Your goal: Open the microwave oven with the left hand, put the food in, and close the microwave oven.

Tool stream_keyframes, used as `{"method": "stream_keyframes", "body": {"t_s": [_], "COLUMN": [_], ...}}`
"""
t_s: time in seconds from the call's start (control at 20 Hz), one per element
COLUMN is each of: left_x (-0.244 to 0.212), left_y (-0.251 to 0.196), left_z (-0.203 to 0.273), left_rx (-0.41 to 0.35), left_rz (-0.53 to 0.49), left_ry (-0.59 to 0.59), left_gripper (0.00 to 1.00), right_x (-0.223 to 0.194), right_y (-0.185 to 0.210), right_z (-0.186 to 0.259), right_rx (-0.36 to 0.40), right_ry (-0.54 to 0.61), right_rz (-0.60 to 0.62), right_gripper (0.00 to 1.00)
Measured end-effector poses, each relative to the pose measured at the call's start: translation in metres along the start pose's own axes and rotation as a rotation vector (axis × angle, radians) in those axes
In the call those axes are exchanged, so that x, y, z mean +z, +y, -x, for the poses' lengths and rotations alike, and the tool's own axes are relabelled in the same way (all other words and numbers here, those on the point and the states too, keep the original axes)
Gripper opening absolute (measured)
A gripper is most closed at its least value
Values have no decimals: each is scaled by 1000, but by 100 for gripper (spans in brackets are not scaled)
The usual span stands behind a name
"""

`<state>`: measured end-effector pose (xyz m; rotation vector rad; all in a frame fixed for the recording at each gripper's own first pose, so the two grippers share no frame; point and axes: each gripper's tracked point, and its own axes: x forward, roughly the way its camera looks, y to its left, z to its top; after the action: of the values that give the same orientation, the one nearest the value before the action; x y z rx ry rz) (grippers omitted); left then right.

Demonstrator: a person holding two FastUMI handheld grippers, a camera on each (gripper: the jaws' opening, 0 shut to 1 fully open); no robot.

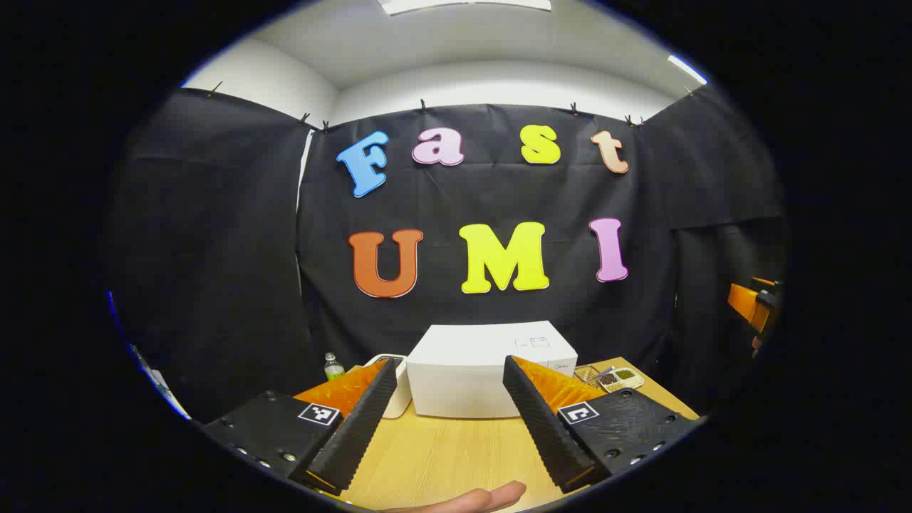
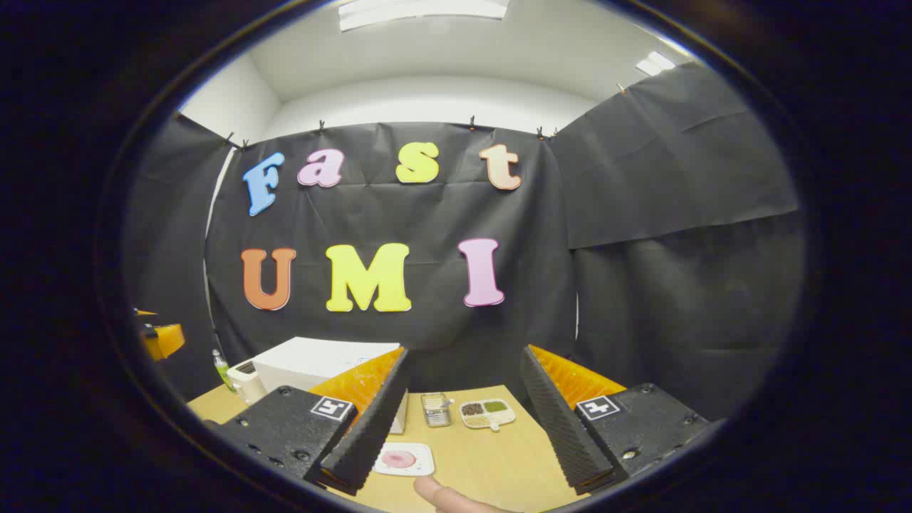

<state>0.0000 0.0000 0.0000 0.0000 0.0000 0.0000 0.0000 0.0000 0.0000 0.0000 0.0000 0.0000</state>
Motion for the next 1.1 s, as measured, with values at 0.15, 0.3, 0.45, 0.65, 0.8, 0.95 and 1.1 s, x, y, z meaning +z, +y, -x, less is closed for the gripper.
{"method": "stream_keyframes", "body": {"t_s": [0.15,0.3,0.45,0.65,0.8,0.95,1.1], "left_x": [-1,-9,-13,-2,-3,0,-2], "left_y": [2,3,1,0,-1,-4,-9], "left_z": [2,-1,1,5,6,5,5], "left_rx": [-6,-12,-18,-30,-32,-33,-35], "left_rz": [14,24,27,34,36,40,35], "left_ry": [0,22,29,0,-10,-34,-44], "left_gripper": [95,95,96,95,95,95,95], "right_x": [-3,-7,-10,-5,-3,-2,0], "right_y": [7,14,21,28,33,38,41], "right_z": [3,4,6,10,14,17,20], "right_rx": [16,35,56,73,84,90,94], "right_ry": [15,35,45,36,27,19,13], "right_rz": [-1,4,8,18,18,29,35], "right_gripper": [99,99,99,99,99,99,99]}}
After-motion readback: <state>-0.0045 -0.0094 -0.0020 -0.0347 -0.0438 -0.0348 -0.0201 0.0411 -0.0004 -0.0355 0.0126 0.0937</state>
